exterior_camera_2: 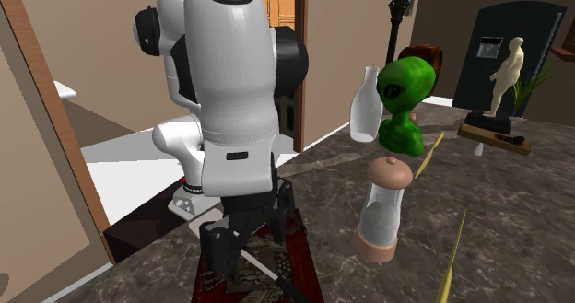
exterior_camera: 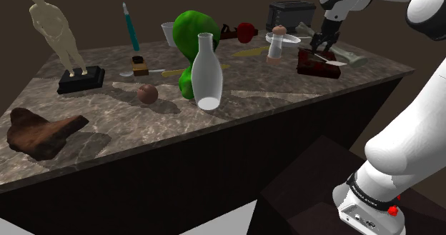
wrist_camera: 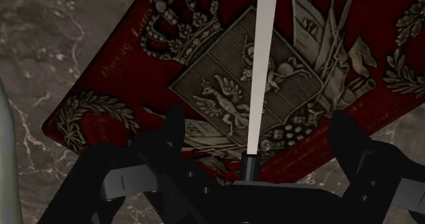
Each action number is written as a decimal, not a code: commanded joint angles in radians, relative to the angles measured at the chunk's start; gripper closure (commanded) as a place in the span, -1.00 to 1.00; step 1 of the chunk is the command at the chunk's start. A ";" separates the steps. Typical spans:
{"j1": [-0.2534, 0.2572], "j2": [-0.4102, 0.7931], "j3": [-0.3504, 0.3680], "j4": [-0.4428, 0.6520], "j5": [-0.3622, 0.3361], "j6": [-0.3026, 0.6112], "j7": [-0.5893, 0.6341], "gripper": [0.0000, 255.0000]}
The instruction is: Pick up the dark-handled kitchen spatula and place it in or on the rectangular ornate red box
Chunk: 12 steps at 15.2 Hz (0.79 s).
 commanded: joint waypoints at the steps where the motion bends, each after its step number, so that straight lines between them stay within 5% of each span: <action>1: 0.000 0.000 0.000 0.000 0.000 0.000 0.000 -1.00; 5: -0.001 -0.013 -0.002 0.111 -0.006 -0.123 0.004 -1.00; 12: -0.001 -0.013 -0.002 0.111 -0.006 -0.123 0.004 -1.00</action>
